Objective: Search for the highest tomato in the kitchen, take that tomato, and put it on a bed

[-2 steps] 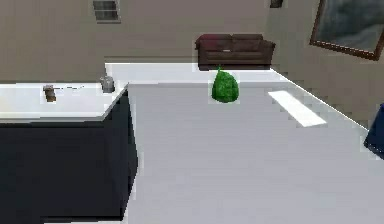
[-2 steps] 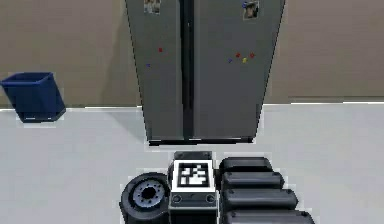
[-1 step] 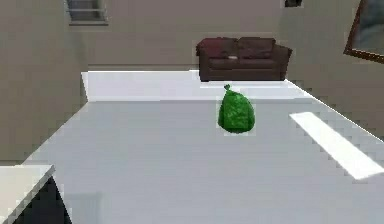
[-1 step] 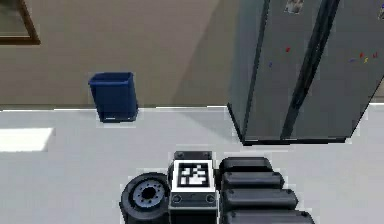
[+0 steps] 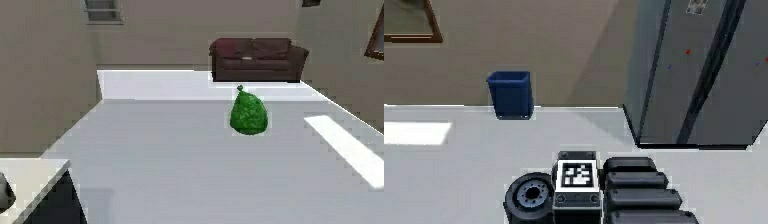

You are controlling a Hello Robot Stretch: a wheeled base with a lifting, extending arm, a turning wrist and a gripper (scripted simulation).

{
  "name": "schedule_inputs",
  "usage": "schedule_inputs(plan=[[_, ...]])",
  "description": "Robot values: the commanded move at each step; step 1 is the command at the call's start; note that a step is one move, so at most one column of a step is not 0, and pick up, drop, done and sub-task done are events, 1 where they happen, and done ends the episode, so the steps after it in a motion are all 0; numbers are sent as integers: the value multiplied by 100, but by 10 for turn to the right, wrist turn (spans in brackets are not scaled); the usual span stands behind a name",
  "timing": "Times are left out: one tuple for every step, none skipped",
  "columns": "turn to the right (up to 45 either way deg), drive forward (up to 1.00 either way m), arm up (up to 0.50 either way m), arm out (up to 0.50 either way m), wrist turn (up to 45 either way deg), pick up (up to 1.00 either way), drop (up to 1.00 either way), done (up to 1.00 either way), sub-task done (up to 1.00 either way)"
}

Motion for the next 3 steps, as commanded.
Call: schedule_inputs(plan=[[0, 90, 0, 0, 0, 0, 0, 0, 0], [-240, 0, 0, 0, 0, 0, 0, 0, 0], [0, 100, 0, 0, 0, 0, 0, 0, 0]])
